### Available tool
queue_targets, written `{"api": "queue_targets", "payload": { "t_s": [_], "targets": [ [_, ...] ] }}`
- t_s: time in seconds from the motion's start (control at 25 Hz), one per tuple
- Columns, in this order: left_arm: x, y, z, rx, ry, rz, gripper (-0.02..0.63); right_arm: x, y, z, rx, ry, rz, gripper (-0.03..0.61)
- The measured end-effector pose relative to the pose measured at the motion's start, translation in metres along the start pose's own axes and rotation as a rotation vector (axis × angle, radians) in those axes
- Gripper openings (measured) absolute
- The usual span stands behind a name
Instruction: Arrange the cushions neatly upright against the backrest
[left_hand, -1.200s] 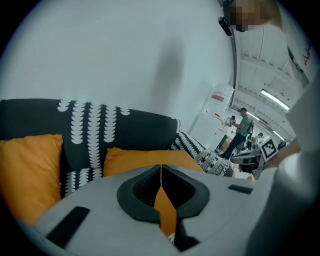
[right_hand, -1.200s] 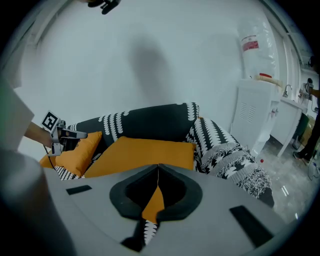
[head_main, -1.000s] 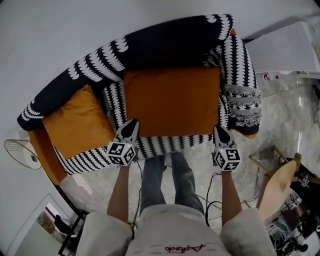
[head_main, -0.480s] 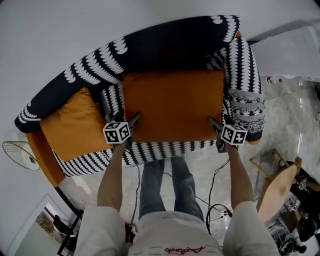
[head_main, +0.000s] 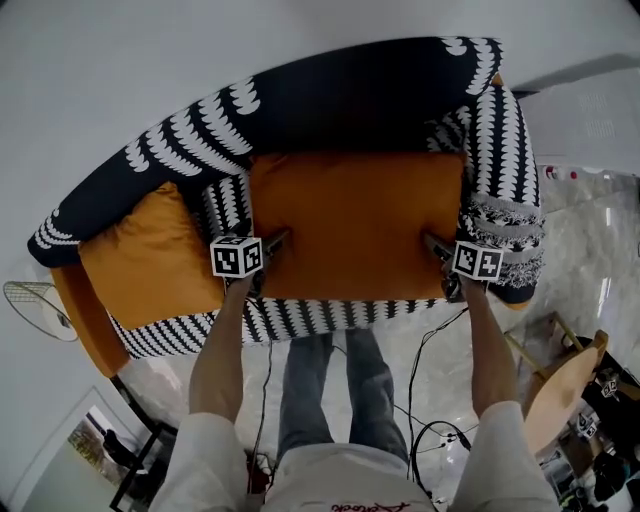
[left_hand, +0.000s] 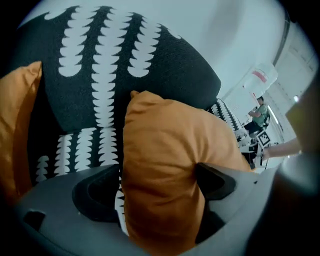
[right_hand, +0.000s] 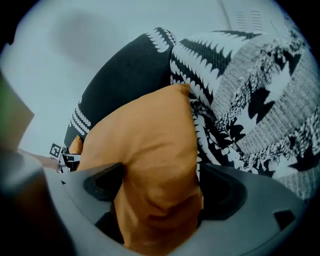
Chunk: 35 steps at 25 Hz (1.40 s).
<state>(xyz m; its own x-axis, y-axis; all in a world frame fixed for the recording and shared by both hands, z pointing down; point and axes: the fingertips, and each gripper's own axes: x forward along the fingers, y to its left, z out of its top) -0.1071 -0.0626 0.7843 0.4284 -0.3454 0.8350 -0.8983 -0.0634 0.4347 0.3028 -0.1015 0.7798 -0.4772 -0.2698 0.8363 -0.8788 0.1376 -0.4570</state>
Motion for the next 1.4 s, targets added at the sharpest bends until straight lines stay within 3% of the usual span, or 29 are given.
{"api": "queue_targets", "payload": {
  "t_s": [0.24, 0.28, 0.44, 0.56, 0.88, 1.24, 1.4],
  "targets": [
    [0.01, -0.003, 0.0, -0.024, 0.027, -0.07, 0.457, 0.012, 0.008, 0.003, 0.01, 0.038, 0.08, 0.448],
    [0.011, -0.006, 0.0, -0.019, 0.025, -0.079, 0.451, 0.012, 0.01, 0.002, 0.004, 0.046, 0.091, 0.412],
    [0.005, -0.021, 0.002, 0.026, -0.019, -0.12, 0.269, 0.012, 0.023, -0.001, -0.064, 0.057, 0.104, 0.253],
    [-0.001, -0.03, 0.003, 0.061, -0.048, -0.12, 0.183, 0.008, 0.03, 0.0, -0.098, 0.048, 0.089, 0.196],
    [-0.029, -0.047, 0.01, 0.067, -0.12, -0.14, 0.17, -0.017, 0.044, 0.004, -0.16, -0.006, 0.044, 0.15],
    [-0.075, -0.086, 0.063, 0.125, -0.289, -0.174, 0.169, -0.08, 0.067, 0.062, -0.244, -0.194, 0.042, 0.147],
    [-0.098, -0.107, 0.072, 0.149, -0.325, -0.182, 0.173, -0.113, 0.075, 0.068, -0.258, -0.233, 0.039, 0.149]
  ]
}}
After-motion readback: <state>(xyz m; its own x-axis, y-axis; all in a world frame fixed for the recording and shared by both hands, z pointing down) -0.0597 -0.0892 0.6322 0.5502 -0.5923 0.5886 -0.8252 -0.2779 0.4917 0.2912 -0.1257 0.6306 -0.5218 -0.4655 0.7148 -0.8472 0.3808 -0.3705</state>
